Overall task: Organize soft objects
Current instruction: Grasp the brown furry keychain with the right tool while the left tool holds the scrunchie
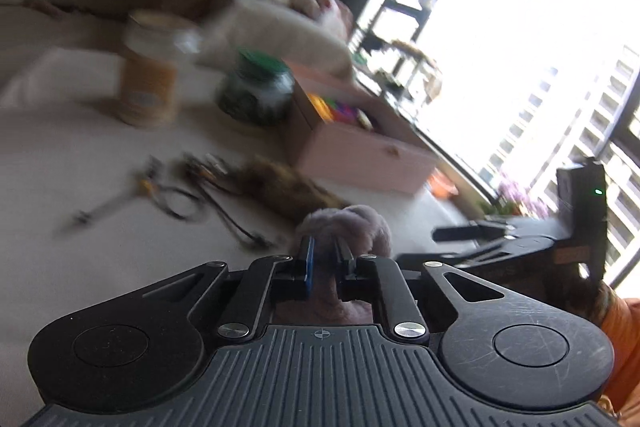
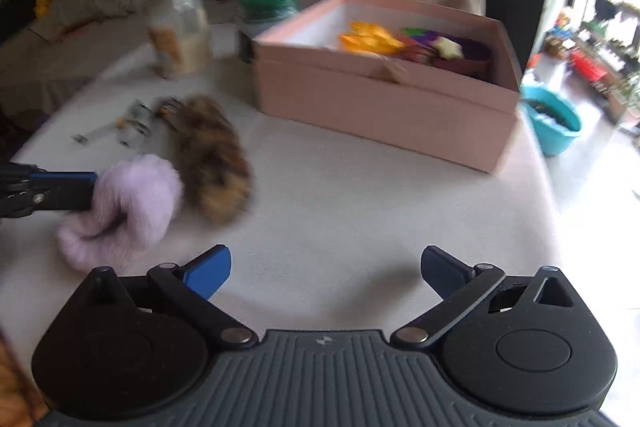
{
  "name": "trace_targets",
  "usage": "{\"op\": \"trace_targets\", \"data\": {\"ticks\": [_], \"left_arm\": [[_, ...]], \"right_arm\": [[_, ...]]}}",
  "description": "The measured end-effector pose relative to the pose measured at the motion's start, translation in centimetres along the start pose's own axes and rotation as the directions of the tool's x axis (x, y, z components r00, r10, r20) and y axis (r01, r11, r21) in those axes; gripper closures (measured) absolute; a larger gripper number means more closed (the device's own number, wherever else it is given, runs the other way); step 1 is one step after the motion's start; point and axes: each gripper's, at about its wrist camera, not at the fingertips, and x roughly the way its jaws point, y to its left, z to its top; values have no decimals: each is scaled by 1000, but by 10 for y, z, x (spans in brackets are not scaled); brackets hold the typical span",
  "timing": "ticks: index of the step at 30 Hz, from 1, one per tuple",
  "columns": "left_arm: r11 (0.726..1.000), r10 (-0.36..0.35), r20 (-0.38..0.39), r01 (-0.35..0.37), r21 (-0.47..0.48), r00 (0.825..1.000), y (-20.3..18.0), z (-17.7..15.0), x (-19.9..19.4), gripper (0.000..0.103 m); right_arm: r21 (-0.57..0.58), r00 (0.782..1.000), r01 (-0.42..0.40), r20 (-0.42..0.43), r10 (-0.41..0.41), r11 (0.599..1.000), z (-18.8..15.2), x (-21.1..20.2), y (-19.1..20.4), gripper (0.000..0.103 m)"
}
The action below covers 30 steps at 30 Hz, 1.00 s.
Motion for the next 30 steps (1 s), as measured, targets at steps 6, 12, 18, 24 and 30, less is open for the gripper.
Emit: {"op": "trace_targets", "data": {"ticks": [6, 12, 18, 24, 30], "left_arm": [[971, 235, 220, -216, -106, 947, 44, 17, -64, 92], [967, 242, 206, -220, -126, 948, 58, 15, -76, 92], [973, 224, 98, -216, -83, 970, 36, 12, -33, 92], [985, 140, 127, -151, 78, 982, 11, 22, -8, 91], [931, 198, -42, -175, 320, 979, -16, 26, 31, 90]], "right_arm": [[-82, 994, -91, 49, 96, 992, 54, 18, 52, 1], [-161, 999, -15, 49, 24, 987, 79, 59, 89, 6], [-139, 994, 42, 108, -27, 989, 62, 26, 61, 6], [-117, 980, 157, 144, -140, 981, 21, -4, 29, 6], [-6, 980, 139, 145, -136, 990, -1, -11, 1, 6]]}}
